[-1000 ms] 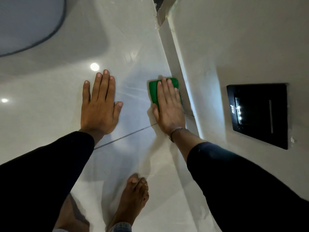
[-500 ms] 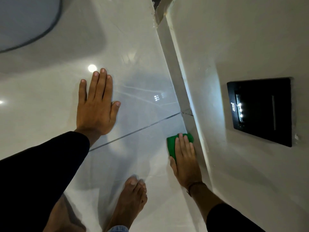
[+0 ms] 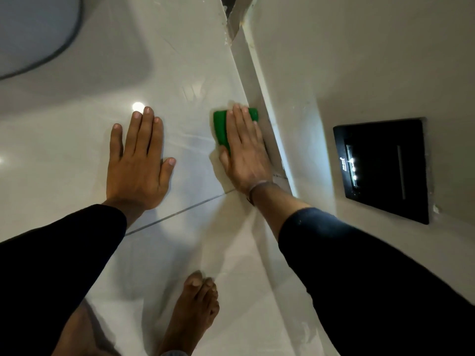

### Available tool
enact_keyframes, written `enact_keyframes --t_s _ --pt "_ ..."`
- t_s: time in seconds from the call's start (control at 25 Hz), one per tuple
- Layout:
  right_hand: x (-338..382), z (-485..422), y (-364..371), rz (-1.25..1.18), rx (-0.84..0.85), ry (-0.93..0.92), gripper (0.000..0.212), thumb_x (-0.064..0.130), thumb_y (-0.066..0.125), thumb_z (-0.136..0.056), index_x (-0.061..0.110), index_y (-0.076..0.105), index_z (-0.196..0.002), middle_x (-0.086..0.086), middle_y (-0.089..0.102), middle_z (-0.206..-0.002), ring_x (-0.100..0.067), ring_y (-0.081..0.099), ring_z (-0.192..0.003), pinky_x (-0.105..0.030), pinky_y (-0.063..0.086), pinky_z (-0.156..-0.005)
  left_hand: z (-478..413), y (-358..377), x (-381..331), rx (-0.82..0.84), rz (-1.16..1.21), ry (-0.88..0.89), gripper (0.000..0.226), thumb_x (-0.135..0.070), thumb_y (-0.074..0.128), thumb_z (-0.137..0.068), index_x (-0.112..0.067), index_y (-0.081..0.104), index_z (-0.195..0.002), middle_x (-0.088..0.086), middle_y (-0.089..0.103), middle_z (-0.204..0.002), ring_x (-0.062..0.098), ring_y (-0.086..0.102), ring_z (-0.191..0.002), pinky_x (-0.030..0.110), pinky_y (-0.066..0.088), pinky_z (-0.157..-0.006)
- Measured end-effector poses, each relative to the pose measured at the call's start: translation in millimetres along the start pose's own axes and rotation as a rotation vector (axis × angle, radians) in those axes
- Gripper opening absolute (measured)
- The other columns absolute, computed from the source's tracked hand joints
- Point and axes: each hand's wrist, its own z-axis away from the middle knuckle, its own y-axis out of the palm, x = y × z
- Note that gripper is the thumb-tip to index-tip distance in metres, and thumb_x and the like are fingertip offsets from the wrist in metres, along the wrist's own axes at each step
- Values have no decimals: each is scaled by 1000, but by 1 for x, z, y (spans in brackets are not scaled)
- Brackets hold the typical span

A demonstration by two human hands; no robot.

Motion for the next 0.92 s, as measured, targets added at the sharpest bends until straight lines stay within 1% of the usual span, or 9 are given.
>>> enact_keyframes --t_s 0.12,0.24,0.4,0.48,0.56,0.68,0.8,0.84,0.92 --pt "6 -14 -3 5 -27 -14 80 19 51 -92 5 15 -162 -15 15 -172 -30 6 -160 -47 6 -130 0 -1 1 1 -2 5 79 -42 32 -109 -1 13 -173 24 11 -183 39 8 -171 63 7 -137" --pt "-6 28 5 -26 -20 -4 81 18 51 -92 5 13 -163 -13 12 -173 -28 3 -160 -47 6 -130 -1 -1 0 9 10 -3 79 -42 34 -109 -2 12 -174 23 10 -184 38 7 -172 63 6 -137" --pt "-35 155 38 83 77 90 76 26 45 -100 7 9 -163 -12 9 -173 -28 1 -160 -54 20 -127 0 -1 1 14 3 -3 79 -41 34 -109 -2 13 -174 22 10 -184 38 7 -172 63 6 -137" --pt "-46 207 53 140 137 134 73 31 40 -101 8 9 -163 -14 11 -172 -32 7 -159 -57 29 -123 0 0 1 13 -2 -2 79 -42 33 -108 -2 13 -173 22 10 -184 38 7 -172 63 7 -137" --pt "-52 227 57 177 168 129 72 35 38 -102 8 9 -162 -15 15 -170 -34 14 -158 -57 35 -120 -1 0 0 14 -7 -4 79 -42 33 -108 -2 13 -173 22 9 -184 38 7 -172 63 7 -137" --pt "-51 207 47 172 197 75 72 37 36 -101 10 8 -162 -14 15 -170 -34 16 -157 -56 34 -121 0 -1 0 22 -10 -2 79 -42 33 -108 -2 13 -173 23 10 -184 38 7 -172 63 7 -137" --pt "-36 141 27 100 148 18 76 35 39 -101 11 4 -164 -13 9 -173 -30 6 -160 -53 21 -127 0 -1 0 14 -14 -5 79 -42 34 -108 -2 14 -173 23 10 -184 38 8 -172 64 8 -137" --pt "-28 107 19 72 119 1 77 34 41 -101 10 5 -164 -12 8 -173 -29 3 -160 -51 15 -128 0 -2 0 15 -15 -7 79 -42 34 -108 -2 14 -173 23 11 -184 38 8 -171 64 8 -137" --pt "-10 33 3 31 66 -25 77 31 45 -99 8 9 -163 -13 9 -173 -28 4 -160 -46 7 -130 0 -1 0 21 -23 -9 79 -42 34 -108 -2 14 -173 23 10 -184 38 8 -171 64 8 -137"
